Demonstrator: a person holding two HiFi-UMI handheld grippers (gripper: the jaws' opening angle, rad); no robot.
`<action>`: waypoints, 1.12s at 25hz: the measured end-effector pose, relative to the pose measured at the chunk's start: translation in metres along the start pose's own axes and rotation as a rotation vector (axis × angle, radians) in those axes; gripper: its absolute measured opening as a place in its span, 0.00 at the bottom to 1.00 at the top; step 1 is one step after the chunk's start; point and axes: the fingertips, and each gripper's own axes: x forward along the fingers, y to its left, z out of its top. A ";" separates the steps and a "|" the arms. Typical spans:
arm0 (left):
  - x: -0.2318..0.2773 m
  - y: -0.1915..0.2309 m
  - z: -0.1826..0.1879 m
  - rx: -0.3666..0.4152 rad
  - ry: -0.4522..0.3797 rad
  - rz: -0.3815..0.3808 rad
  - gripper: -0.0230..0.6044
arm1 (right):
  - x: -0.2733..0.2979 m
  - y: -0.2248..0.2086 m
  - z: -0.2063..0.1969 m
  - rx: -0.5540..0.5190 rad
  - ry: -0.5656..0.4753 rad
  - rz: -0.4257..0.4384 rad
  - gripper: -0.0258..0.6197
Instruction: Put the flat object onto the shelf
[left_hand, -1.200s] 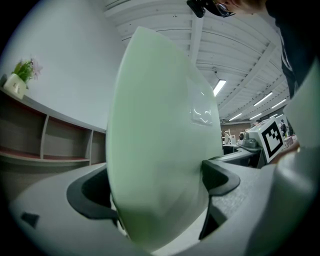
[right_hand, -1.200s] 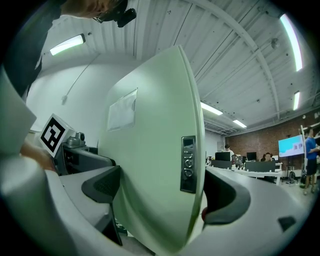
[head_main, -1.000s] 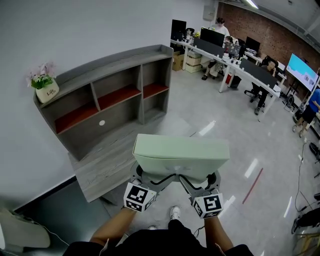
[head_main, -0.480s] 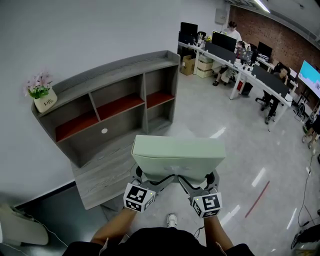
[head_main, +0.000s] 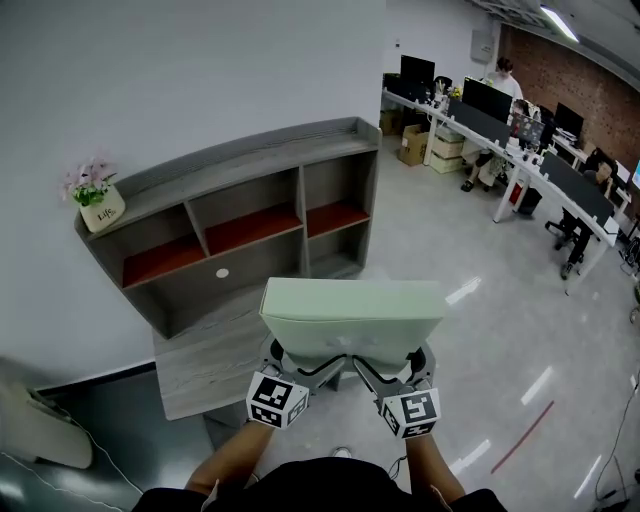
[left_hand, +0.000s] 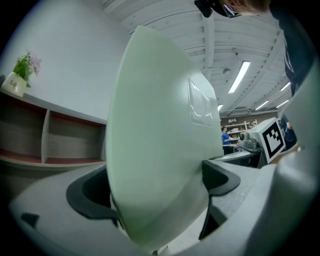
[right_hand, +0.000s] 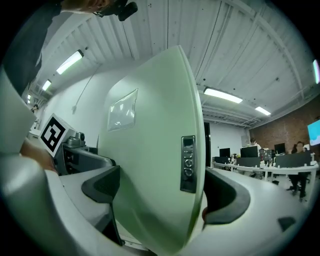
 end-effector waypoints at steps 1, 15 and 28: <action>0.002 0.002 -0.001 -0.001 0.004 0.016 0.92 | 0.004 -0.002 -0.001 0.004 -0.001 0.017 0.81; -0.009 0.051 -0.005 -0.003 0.040 0.221 0.92 | 0.066 0.016 -0.005 0.038 -0.035 0.231 0.81; -0.023 0.134 -0.003 -0.012 0.026 0.321 0.92 | 0.148 0.056 0.005 0.028 -0.039 0.329 0.81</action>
